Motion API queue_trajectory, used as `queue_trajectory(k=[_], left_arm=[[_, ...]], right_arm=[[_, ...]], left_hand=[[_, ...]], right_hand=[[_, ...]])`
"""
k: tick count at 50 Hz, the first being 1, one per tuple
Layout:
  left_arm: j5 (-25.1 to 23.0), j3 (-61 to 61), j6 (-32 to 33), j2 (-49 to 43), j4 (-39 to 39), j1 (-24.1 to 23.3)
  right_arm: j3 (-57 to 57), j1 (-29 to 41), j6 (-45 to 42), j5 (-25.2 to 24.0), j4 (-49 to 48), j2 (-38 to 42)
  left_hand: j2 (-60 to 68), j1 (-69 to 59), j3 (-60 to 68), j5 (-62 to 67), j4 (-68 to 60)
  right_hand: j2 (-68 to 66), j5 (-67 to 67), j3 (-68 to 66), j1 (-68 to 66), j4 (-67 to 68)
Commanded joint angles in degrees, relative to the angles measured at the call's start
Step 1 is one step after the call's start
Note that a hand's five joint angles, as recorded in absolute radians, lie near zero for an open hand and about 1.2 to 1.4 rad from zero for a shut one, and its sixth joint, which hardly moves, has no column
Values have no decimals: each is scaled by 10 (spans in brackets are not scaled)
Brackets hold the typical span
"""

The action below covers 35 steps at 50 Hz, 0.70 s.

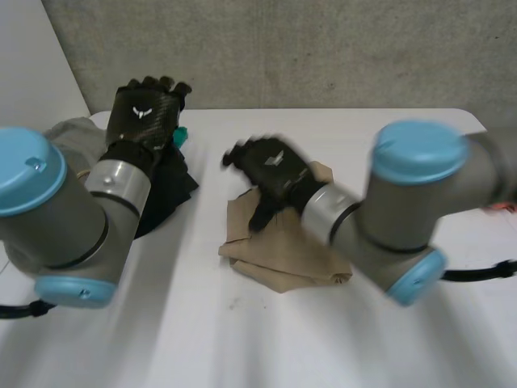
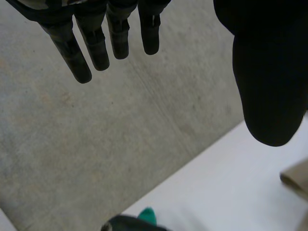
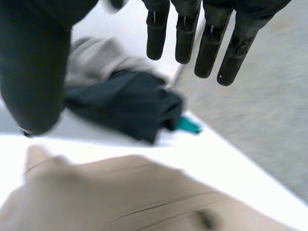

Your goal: Fold the laundry.

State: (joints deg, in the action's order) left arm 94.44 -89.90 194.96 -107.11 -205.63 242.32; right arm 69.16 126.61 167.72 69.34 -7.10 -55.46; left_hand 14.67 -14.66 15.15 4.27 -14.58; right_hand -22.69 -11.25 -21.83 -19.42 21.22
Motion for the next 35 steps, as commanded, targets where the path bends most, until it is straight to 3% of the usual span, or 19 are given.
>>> queue_trajectory(k=[1, 5, 10, 18, 26, 35], left_arm=[[-5, 72, -70, -43, 7, -18], [-24, 141, -85, -109, 40, -60], [-58, 222, -86, -194, 131, -84], [-21, 298, -84, -280, 230, -91], [-16, 300, -72, -289, 260, -91], [-10, 341, -11, -343, 308, -92]], right_arm=[[59, -101, 150, 62, 4, -116], [68, -131, 179, 113, 49, -115], [55, -132, 157, 110, 84, -72], [4, -131, 110, 36, 131, 2], [-38, -128, 90, 69, 156, 54], [-40, -125, -16, 105, 156, 90]], left_hand=[[-3, 2, -7, 2, 2], [-1, 1, -6, 3, 0], [6, -6, 1, 10, -7], [6, -6, 1, 10, -7], [6, -6, 1, 10, -7], [14, -14, 10, 18, -15]], right_hand=[[13, -1, 5, -19, 1], [27, 12, 18, -6, -12], [50, 36, 42, 18, -36], [91, 76, 82, 58, -76], [94, 80, 85, 61, -79], [127, 113, 118, 94, -112]])
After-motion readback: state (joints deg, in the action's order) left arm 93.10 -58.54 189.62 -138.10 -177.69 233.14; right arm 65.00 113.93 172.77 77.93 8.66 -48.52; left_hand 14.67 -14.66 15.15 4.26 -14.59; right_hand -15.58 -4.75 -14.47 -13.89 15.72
